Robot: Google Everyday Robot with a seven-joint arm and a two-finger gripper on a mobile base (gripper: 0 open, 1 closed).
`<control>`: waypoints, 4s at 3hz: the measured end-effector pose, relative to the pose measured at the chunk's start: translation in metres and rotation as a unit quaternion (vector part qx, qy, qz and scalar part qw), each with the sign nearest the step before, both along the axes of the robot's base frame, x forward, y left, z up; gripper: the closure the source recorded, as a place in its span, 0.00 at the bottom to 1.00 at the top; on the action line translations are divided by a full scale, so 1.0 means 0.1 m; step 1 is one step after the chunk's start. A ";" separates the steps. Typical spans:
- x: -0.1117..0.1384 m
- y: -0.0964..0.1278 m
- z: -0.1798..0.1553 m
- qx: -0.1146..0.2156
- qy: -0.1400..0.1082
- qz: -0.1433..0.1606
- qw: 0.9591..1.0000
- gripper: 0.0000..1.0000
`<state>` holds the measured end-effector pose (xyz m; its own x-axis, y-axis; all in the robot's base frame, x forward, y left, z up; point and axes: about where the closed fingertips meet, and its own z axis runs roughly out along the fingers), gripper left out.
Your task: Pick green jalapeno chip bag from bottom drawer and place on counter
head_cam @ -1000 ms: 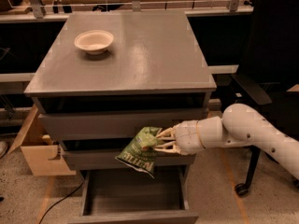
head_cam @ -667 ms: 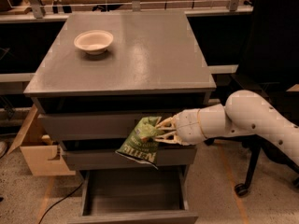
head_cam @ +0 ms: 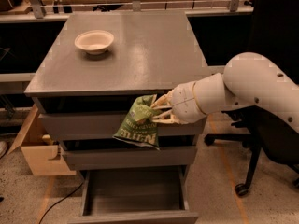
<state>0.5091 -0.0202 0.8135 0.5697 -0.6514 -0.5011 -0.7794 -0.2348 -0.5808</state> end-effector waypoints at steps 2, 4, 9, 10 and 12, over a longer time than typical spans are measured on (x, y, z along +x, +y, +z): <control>0.06 -0.03 0.10 -0.005 -0.012 0.004 1.000 1.00; 0.42 -0.22 0.92 -0.047 -0.092 0.010 0.995 1.00; 2.36 0.07 1.48 -0.059 -0.107 0.004 0.992 0.82; 2.37 0.11 1.44 -0.059 -0.105 0.007 0.993 0.58; 2.38 0.17 1.39 -0.059 -0.102 0.011 0.993 0.12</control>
Offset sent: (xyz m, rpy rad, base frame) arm 0.0153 -0.0106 0.0265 -0.0254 -0.0612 0.0111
